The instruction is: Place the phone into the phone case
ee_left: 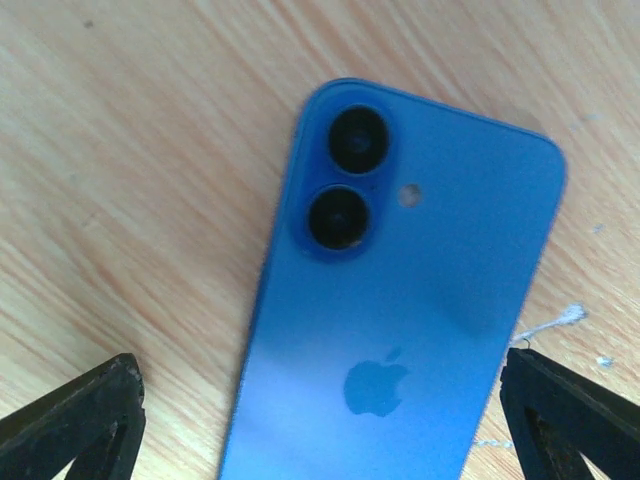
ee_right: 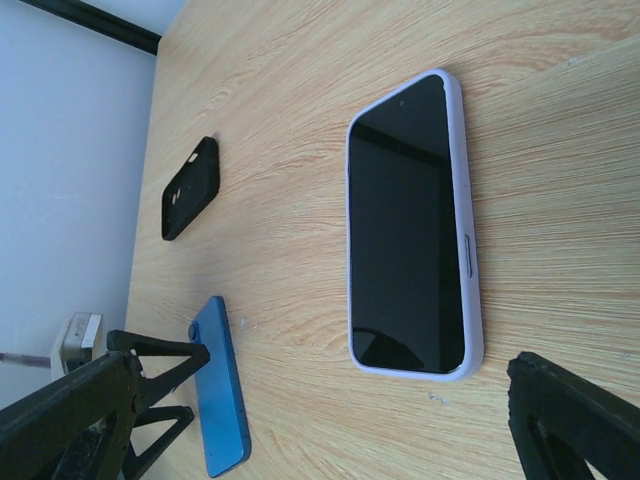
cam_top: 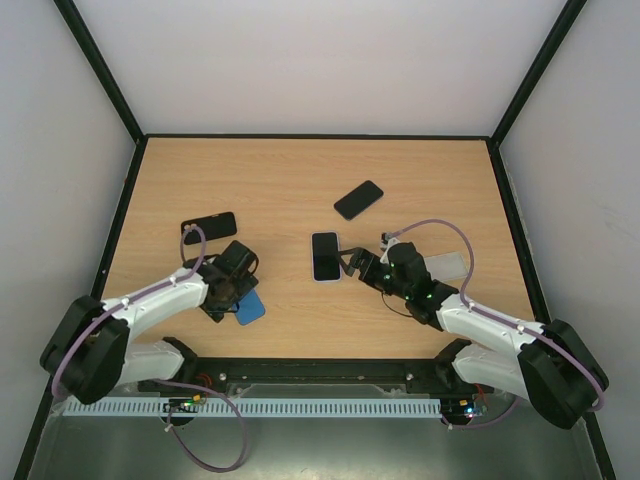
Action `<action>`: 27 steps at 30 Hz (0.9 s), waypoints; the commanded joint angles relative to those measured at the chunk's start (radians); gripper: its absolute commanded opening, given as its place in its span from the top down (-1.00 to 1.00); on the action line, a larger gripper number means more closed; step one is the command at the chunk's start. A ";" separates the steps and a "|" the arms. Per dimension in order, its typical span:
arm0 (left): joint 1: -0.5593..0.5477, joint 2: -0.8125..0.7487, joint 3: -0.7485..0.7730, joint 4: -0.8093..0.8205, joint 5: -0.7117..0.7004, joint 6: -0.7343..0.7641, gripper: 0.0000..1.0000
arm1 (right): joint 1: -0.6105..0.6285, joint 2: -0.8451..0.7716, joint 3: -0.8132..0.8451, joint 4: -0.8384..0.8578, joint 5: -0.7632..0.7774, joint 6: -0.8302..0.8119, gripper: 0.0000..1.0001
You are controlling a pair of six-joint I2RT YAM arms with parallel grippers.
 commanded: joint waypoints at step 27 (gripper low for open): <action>-0.042 0.283 0.099 0.035 -0.058 0.137 -0.66 | -0.003 -0.070 -0.041 -0.012 0.016 -0.005 -0.94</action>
